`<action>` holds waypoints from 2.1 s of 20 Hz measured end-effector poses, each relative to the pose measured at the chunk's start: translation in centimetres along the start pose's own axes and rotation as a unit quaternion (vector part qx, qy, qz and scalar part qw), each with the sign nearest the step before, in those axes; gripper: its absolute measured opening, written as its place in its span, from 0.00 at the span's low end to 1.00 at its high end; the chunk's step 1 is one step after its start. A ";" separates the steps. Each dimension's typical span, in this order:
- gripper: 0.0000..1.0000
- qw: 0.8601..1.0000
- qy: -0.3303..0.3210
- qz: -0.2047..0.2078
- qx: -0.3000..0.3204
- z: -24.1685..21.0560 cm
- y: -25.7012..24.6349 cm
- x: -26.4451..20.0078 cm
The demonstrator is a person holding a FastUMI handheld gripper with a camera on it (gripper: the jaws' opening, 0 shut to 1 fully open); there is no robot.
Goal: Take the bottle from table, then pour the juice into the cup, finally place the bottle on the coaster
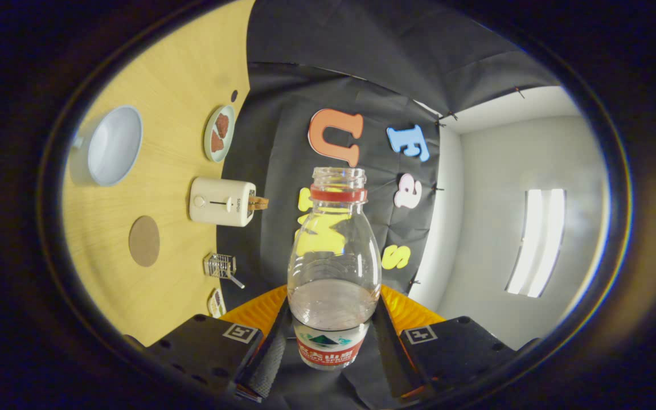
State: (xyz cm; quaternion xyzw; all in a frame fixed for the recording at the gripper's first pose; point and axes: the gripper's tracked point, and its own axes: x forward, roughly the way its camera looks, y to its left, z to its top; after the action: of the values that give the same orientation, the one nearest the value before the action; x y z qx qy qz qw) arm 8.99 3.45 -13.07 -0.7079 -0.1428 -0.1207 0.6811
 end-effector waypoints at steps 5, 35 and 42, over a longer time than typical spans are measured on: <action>0.79 0.989 0.032 0.048 0.139 0.3 -0.1 -0.9; 0.79 0.768 0.119 0.112 0.619 -0.5 -3.7 6.2; 0.79 0.743 0.114 0.126 0.647 -1.0 -2.0 8.6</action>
State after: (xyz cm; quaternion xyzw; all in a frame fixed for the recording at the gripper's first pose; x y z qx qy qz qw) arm 16.27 2.81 -7.99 -0.0899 -0.0174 0.0078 0.9958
